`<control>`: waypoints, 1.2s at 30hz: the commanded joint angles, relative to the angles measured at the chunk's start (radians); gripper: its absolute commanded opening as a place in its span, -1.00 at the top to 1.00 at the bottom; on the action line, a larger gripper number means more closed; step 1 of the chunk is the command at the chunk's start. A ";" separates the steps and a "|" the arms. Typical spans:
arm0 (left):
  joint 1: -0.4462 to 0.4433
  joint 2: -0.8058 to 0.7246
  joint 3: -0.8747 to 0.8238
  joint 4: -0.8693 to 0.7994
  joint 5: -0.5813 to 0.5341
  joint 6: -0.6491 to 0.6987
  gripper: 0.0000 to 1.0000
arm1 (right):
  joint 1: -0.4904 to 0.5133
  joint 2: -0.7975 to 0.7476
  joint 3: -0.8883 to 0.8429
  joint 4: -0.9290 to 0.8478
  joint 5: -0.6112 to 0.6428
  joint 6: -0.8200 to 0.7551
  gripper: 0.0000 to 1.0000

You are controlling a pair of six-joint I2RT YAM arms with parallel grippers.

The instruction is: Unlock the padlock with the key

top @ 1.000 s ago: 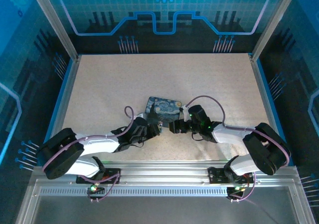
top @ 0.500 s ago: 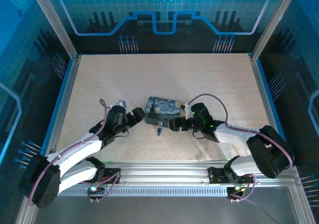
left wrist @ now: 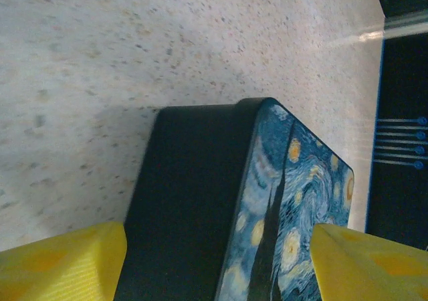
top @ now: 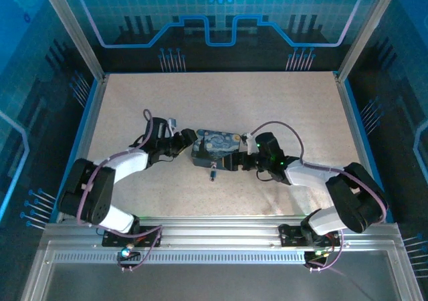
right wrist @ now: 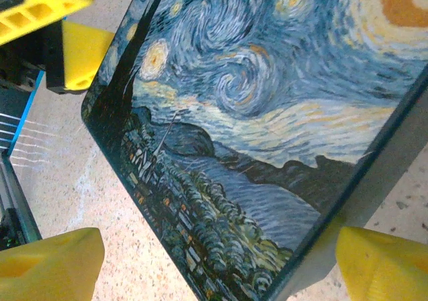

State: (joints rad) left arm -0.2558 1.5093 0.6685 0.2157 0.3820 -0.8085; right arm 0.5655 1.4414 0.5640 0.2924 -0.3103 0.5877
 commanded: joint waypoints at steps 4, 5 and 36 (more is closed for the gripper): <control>-0.050 0.074 0.054 0.084 0.115 0.033 -0.38 | -0.026 0.071 0.091 -0.003 -0.060 -0.033 -0.81; -0.058 0.075 0.053 0.083 0.116 0.031 -0.36 | -0.029 0.084 0.104 -0.004 -0.067 -0.040 -0.81; -0.183 -0.244 -0.155 -0.024 -0.102 -0.027 -0.42 | -0.115 0.044 0.096 0.007 -0.061 -0.083 -0.84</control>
State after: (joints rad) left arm -0.4324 1.3251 0.5190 0.2214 0.2916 -0.8391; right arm 0.4702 1.5562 0.7033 0.2722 -0.3443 0.4900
